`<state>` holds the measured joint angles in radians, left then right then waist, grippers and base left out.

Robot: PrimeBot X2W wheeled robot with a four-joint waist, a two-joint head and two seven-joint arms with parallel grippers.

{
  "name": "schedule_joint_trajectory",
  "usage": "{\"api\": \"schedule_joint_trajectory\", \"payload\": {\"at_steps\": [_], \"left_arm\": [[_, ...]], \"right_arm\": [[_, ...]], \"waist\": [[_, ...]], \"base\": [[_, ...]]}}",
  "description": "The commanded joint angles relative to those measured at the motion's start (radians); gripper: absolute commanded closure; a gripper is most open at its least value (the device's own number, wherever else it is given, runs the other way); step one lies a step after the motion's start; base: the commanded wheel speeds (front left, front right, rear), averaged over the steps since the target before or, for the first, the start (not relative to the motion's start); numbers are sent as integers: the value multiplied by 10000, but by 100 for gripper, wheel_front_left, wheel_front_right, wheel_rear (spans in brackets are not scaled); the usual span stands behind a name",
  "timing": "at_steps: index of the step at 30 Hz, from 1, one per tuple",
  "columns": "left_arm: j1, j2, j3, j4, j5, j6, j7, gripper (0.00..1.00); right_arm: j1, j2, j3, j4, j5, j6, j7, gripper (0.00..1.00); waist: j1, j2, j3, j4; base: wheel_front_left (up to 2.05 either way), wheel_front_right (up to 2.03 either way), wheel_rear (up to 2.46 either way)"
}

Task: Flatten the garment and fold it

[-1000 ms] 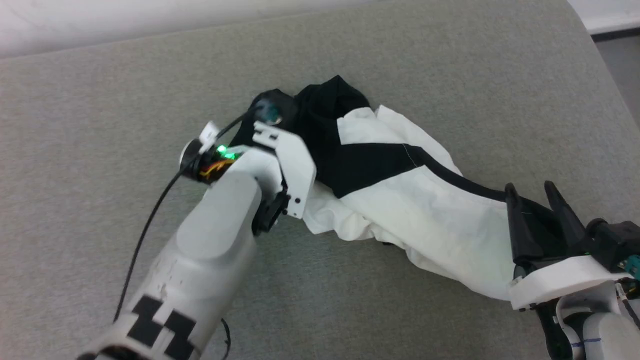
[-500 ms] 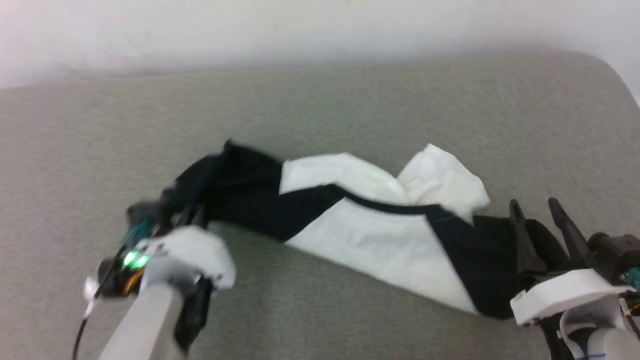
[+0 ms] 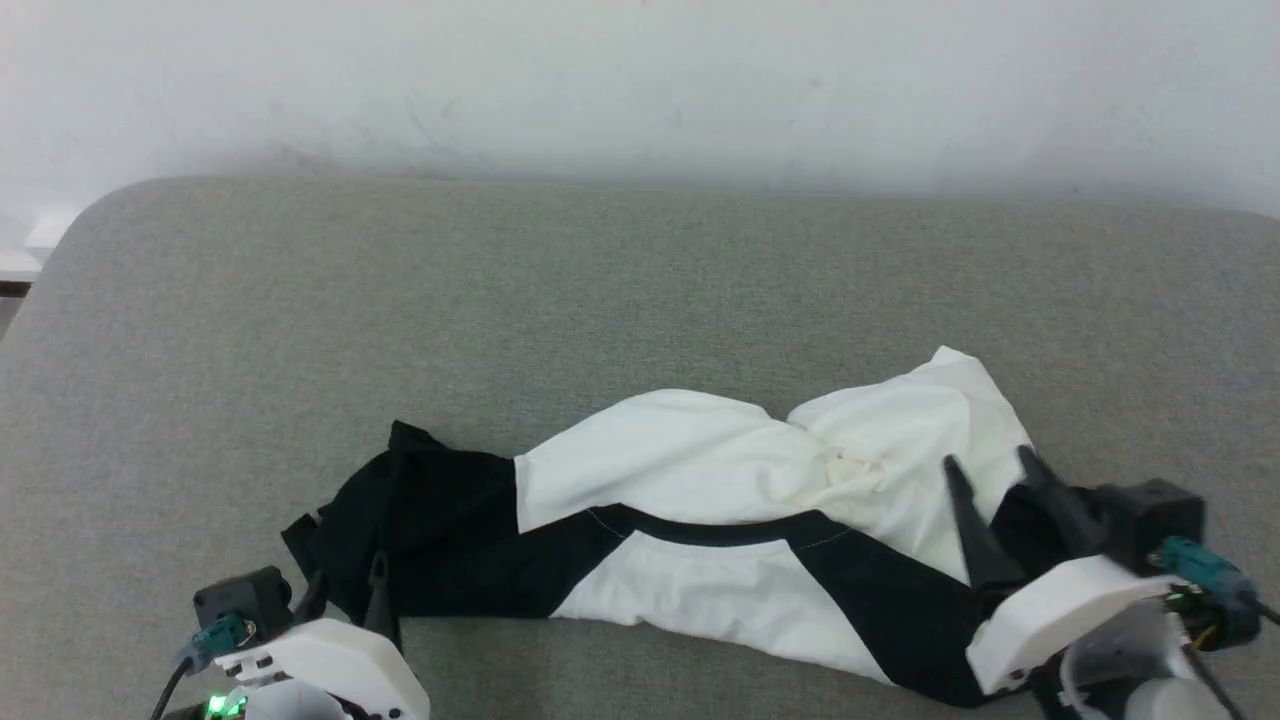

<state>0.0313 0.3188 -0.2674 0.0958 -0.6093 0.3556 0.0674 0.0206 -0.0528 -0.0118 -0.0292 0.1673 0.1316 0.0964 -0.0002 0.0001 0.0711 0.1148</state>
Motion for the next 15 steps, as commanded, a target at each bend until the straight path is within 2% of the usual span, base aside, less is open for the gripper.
{"api": "schedule_joint_trajectory", "payload": {"at_steps": [1, 7, 10, 15], "left_arm": [[-79, -62, 41, -129, 19, -170, -448, 0], [-531, -425, 45, -147, 555, -808, -2801, 0], [-788, -631, 79, -156, 976, -1032, -3202, 0], [-1061, -1100, 397, -474, 1709, -1380, -3285, 0]], "right_arm": [[112, 26, 315, -132, -128, -9, 291, 0], [149, -564, 1548, -389, 67, -9, 2101, 0], [-49, -922, 1960, -362, 189, -9, 3170, 0], [-561, -1206, 2439, -83, 561, -9, 4819, 0]], "waist": [[2, -1, -53, 102], [2, -1, 90, 198], [2, -1, 225, 232], [2, -1, 466, 311]], "base": [[0, 0, 0], [0, 0, 0], [0, 0, 0], [0, 0, 0]]}}
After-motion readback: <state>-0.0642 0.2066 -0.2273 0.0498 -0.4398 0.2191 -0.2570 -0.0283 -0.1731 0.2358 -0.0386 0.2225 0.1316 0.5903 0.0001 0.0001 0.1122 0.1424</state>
